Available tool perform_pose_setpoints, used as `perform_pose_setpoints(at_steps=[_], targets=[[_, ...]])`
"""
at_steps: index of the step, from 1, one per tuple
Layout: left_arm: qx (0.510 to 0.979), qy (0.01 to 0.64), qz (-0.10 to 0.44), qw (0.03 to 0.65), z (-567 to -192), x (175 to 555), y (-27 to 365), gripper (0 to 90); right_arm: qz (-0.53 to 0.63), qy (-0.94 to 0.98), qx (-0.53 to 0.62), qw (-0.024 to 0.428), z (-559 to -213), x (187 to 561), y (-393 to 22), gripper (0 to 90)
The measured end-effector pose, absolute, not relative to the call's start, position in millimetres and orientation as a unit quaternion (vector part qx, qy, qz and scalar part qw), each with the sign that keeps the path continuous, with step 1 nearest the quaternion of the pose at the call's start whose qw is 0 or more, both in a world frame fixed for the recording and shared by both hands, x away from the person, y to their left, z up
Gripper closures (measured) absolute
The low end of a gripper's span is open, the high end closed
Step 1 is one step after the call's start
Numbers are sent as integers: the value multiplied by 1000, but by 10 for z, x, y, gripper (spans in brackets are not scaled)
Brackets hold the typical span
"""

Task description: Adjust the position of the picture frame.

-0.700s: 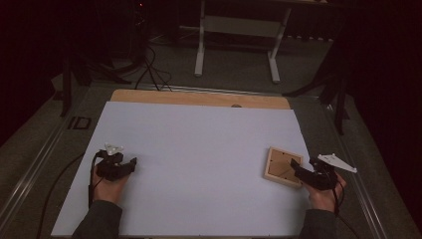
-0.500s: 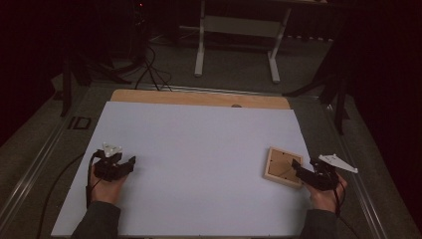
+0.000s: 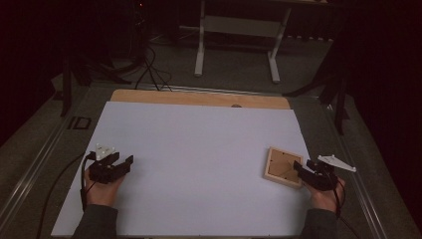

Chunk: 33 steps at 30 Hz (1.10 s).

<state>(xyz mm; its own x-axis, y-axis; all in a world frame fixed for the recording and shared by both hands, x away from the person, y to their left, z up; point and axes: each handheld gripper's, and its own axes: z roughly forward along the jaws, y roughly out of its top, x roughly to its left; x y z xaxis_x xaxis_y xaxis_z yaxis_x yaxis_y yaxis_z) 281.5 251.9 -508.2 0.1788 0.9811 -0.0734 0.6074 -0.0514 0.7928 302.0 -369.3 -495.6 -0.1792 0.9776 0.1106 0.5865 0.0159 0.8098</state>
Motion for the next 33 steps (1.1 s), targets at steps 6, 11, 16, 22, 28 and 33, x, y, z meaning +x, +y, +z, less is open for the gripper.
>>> perform_pose_setpoints(at_steps=[6,11,16,22,28,33], targets=[[680,585,260,357,-5087,2819,2504,456,379,662,596,250,-4991,3028,-3725,537],[683,583,260,355,-5087,2819,2495,456,372,666,596,251,-5009,3032,-3716,621],[683,583,259,355,-5089,2819,2492,456,359,666,607,244,-5035,3035,-3722,679],[684,583,260,353,-5092,2819,2485,455,353,662,619,233,-5068,3024,-3733,717],[688,579,263,349,-5093,2816,2468,455,354,657,629,219,-5101,2997,-3759,741],[691,577,265,346,-5094,2817,2457,456,360,652,633,213,-5107,2990,-3774,753]])
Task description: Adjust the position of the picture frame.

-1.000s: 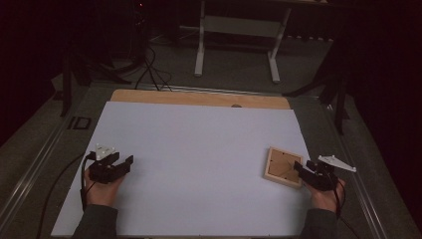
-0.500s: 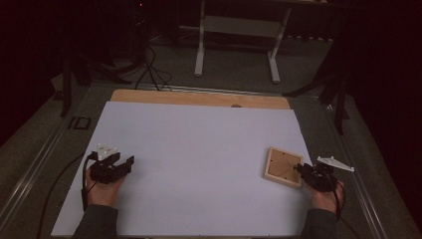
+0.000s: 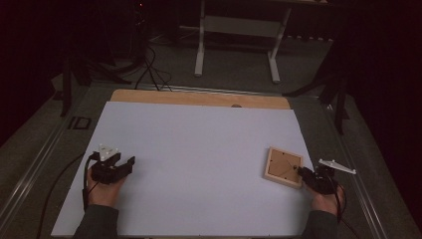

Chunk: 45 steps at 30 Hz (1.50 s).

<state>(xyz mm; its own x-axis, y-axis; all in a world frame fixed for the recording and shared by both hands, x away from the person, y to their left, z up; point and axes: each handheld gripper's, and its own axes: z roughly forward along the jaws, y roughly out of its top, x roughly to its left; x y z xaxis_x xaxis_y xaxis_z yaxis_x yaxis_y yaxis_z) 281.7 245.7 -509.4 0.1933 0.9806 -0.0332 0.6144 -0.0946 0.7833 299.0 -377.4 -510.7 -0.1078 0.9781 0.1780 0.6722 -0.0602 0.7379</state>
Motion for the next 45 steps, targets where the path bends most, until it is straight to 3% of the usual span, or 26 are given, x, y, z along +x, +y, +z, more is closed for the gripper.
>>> perform_pose_setpoints(at_steps=[45], targets=[[717,541,272,344,-5075,2795,2309,456,376,700,578,183,-5137,3007,-3276,711]])
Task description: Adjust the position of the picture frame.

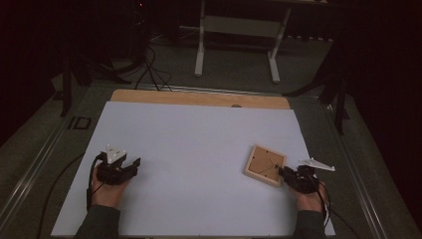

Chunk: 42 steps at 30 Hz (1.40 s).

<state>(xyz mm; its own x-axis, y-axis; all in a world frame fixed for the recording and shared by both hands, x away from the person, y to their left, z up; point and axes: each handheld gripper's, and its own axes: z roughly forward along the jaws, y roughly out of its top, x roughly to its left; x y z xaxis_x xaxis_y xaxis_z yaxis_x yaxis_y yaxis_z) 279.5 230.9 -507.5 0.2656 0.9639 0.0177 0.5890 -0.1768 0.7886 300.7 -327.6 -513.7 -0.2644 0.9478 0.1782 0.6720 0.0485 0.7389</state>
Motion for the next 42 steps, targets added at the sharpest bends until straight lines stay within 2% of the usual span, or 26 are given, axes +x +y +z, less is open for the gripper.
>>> perform_pose_setpoints(at_steps=[42], targets=[[739,507,271,352,-5054,2787,2139,496,374,777,468,194,-5151,3181,-2317,696]])
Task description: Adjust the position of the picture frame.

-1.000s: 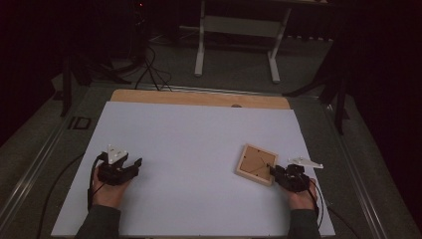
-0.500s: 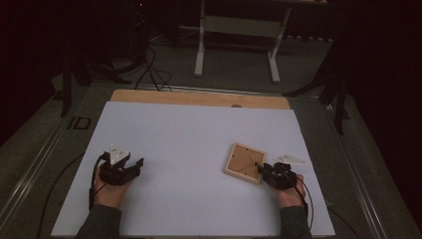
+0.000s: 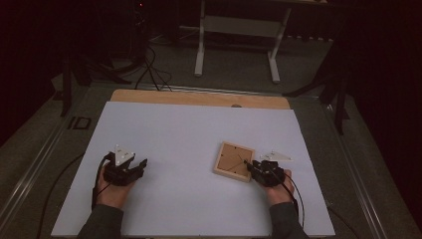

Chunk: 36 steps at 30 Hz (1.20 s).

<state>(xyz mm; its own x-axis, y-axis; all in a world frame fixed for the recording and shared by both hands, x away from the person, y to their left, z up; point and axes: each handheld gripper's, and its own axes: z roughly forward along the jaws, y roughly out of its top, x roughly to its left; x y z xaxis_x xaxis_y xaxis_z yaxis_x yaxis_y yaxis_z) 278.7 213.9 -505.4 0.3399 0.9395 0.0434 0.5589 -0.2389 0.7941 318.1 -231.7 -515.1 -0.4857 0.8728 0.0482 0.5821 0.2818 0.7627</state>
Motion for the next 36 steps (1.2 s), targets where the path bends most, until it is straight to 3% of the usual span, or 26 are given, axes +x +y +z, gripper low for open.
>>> perform_pose_setpoints(at_steps=[36], targets=[[750,484,262,367,-5050,2760,2040,483,358,813,419,190,-5120,3362,-1642,702]])
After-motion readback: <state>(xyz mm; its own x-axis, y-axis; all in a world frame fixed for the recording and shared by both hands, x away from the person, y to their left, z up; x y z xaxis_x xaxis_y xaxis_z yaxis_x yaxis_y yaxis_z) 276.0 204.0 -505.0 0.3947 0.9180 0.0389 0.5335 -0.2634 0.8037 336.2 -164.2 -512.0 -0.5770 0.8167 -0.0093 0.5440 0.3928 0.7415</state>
